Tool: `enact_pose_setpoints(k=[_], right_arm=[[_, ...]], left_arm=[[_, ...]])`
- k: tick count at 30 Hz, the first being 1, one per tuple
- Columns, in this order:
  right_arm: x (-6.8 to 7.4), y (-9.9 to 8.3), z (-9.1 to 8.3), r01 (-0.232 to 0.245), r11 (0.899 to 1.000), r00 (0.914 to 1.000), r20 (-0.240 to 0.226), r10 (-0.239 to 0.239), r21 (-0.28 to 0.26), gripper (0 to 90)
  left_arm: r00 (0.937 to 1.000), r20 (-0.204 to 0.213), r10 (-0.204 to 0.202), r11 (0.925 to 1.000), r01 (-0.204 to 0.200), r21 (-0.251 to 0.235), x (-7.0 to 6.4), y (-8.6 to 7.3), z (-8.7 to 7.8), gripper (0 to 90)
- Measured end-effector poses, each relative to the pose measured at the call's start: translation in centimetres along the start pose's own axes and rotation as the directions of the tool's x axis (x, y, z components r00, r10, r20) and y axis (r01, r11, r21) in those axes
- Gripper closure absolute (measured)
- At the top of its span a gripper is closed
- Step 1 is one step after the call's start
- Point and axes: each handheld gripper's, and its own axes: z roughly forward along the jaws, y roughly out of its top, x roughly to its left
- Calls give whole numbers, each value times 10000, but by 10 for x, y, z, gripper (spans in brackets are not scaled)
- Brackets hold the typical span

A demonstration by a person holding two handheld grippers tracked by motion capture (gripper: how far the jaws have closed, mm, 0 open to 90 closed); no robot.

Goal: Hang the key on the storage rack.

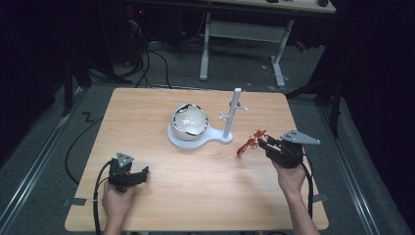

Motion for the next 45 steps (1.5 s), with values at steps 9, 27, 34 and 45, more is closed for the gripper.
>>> enact_pose_setpoints(k=[9,27,34,45], right_arm=[[3,10,-6,157,9997,9998,-111,-159,-194,677],[10,33,-10,475,9974,9982,-342,-494,-547,677],[9,41,-14,580,9960,9976,-333,-604,-678,678],[10,56,-17,650,9932,9971,-322,-684,-967,677]], left_arm=[[10000,1,3,10000,-3,2,0,0,0,208],[10000,14,-11,10000,11,-5,0,0,0,208],[10000,5,-5,10000,5,-4,0,0,0,208],[10000,11,-4,10000,4,-3,0,0,0,208]])
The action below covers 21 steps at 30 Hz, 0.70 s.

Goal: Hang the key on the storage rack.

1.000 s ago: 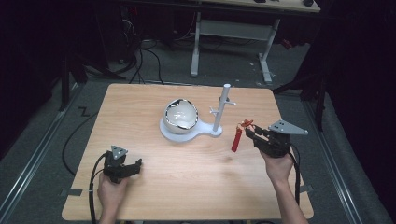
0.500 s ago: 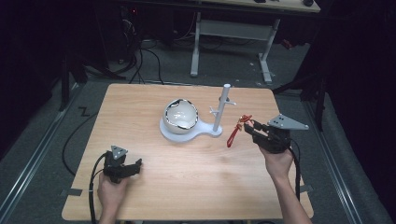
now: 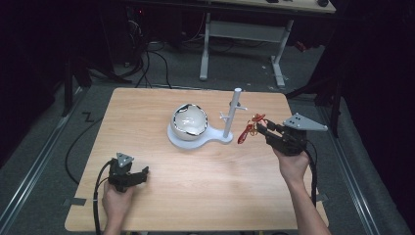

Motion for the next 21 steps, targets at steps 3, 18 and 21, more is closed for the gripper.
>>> enact_pose_setpoints(k=[3,18,21], right_arm=[[-1,4,2,-1,10000,10000,-18,1,-53,678],[-2,17,8,-6,9999,10000,-53,6,-102,678],[-2,20,10,30,9999,10000,-43,-31,-143,678]], left_arm=[[10000,-7,6,10000,-6,2,0,0,0,208],[10000,-5,10,10000,-10,3,0,0,0,208],[10000,-3,7,10000,-7,3,0,0,0,208]])
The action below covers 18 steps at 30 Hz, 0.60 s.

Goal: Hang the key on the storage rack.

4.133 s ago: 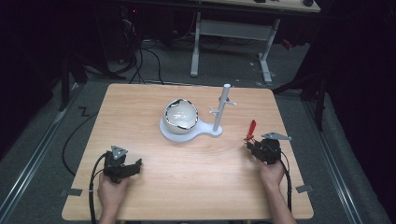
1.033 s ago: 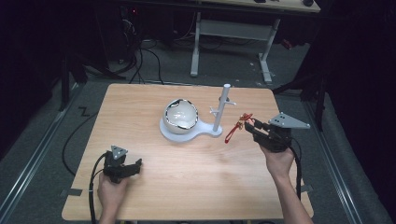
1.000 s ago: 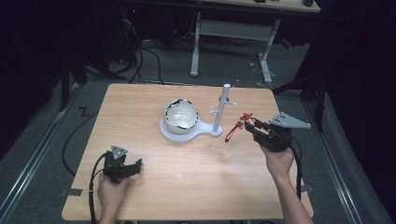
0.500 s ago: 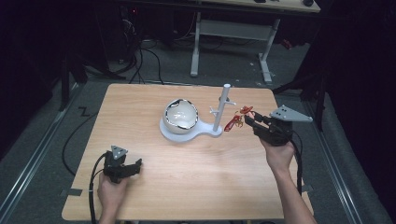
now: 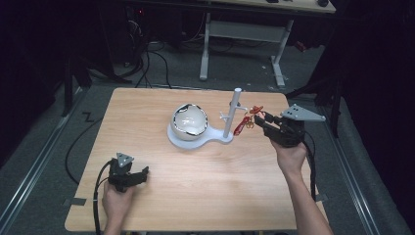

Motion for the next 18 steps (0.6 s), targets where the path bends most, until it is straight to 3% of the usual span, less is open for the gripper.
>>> enact_pose_setpoints(k=[18], right_arm=[[-6,9,18,-288,9993,9996,27,287,228,678]], left_arm=[[10000,17,-15,10000,15,-4,0,0,0,208]])
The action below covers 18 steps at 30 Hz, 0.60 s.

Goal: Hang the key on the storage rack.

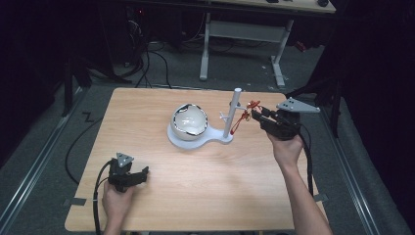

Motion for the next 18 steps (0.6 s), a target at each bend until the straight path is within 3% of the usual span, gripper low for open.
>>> enact_pose_setpoints(k=[18], right_arm=[[1,4,4,64,10000,10000,-32,-64,3,678]], left_arm=[[10000,-18,17,10000,-17,5,0,0,0,208]])
